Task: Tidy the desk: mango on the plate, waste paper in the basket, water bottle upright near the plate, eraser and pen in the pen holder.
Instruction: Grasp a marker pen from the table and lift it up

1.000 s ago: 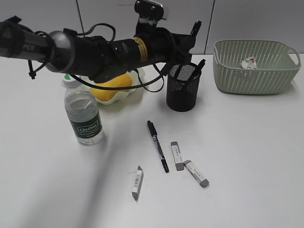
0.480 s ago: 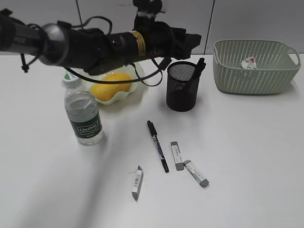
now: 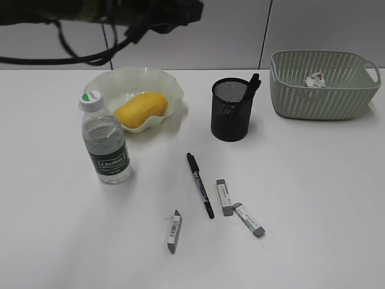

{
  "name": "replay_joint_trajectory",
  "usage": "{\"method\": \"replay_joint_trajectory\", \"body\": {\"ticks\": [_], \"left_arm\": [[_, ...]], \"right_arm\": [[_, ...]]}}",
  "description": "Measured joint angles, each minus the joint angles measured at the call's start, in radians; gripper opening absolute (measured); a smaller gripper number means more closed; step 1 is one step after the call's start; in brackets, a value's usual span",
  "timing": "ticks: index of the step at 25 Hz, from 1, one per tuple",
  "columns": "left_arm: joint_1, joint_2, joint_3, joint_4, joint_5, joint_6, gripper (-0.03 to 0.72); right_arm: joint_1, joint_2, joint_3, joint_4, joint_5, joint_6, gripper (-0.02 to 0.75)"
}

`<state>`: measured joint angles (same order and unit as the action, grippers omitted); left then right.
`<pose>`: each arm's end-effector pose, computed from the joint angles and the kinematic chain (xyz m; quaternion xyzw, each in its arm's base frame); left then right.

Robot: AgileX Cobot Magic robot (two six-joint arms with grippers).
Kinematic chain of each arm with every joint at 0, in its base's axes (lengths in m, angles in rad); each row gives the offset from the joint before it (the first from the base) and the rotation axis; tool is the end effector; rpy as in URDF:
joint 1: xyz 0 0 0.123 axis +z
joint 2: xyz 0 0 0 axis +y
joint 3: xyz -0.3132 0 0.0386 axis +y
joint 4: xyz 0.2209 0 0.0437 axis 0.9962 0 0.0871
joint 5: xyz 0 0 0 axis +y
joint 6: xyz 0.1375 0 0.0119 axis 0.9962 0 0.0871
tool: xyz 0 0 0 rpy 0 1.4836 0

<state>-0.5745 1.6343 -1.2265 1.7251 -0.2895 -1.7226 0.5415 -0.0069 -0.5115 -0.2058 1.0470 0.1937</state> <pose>0.3165 -0.2511 0.3382 0.3120 0.7580 -0.2692 0.5057 -0.0045 -0.0312 0.2499 -0.1413 0.8283 0.0955 0.5336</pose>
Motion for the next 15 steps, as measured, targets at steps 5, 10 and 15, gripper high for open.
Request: {"method": "replay_joint_trajectory", "body": {"ticks": [5,10,15], "left_arm": [[-0.004,-0.195,0.231,0.015,-0.021,0.111,0.256],[-0.023,-0.241,0.37,0.019,0.282,0.357,0.24],[-0.022,-0.246,0.404,-0.362,0.663,0.722,0.212]], "right_arm": [[0.0,0.0,0.0,0.0,0.0,0.0,0.321],[0.0,0.0,0.0,0.0,0.0,0.0,0.321],[0.0,0.0,0.0,0.0,0.0,0.0,0.321]]}}
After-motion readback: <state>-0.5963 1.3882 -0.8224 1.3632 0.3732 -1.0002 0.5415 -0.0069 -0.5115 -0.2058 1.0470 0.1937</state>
